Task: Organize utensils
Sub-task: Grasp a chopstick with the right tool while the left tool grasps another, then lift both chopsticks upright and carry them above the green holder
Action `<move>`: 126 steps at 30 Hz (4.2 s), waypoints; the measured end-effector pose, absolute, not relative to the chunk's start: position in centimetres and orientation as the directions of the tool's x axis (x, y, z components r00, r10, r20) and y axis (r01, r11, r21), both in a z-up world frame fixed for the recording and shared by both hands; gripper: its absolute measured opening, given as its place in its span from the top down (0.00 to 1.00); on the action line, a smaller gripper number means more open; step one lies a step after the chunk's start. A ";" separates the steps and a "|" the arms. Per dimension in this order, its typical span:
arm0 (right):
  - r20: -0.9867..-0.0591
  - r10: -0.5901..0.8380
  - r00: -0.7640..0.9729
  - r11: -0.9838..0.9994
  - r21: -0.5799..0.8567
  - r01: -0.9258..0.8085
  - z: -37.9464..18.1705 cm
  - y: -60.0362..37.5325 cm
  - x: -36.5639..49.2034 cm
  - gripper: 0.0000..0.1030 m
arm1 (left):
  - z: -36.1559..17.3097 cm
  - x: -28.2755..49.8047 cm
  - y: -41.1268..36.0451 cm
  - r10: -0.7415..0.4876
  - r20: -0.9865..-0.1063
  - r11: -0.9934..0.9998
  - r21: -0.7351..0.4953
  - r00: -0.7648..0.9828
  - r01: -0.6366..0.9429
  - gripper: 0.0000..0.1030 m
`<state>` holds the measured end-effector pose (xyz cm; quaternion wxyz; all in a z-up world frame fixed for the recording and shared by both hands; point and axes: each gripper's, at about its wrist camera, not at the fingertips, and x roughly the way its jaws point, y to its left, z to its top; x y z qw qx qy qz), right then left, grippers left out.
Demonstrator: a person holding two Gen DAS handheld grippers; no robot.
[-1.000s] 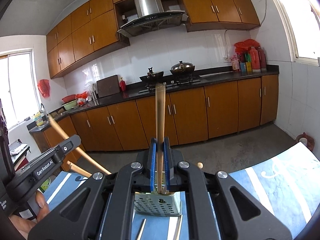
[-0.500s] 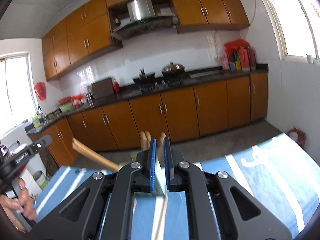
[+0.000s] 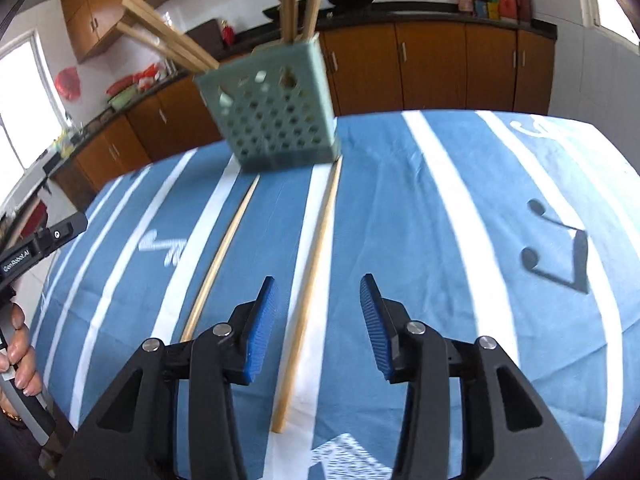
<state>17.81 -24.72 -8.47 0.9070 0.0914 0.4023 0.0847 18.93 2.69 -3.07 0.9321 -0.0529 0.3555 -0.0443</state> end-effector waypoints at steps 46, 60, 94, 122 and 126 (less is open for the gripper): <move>-0.762 0.030 0.647 0.995 0.086 0.055 -10.9 -27.8 20.8 0.92 | -9.6 23.5 1.5 -0.028 -0.780 1.000 -0.025 0.625 0.014 0.92; -0.755 0.034 0.655 0.994 0.094 0.056 -11.0 -27.9 21.3 0.92 | -9.8 23.8 0.8 -0.058 -0.776 0.998 -0.044 0.627 0.038 0.80; -0.617 0.054 0.785 0.985 0.161 0.059 -4.8 -29.6 17.9 0.92 | -4.9 20.4 2.2 -0.079 -0.713 0.997 -0.050 0.697 0.062 0.93; -0.383 0.117 0.916 0.972 0.232 -0.027 5.4 -30.8 16.4 0.92 | 8.4 19.1 2.1 -0.180 -0.435 0.981 -0.141 0.882 0.130 0.93; -0.316 0.158 0.936 0.964 0.254 -0.077 8.3 -30.5 16.0 0.92 | 10.9 19.0 1.0 -0.226 -0.385 0.971 -0.164 0.895 0.175 0.93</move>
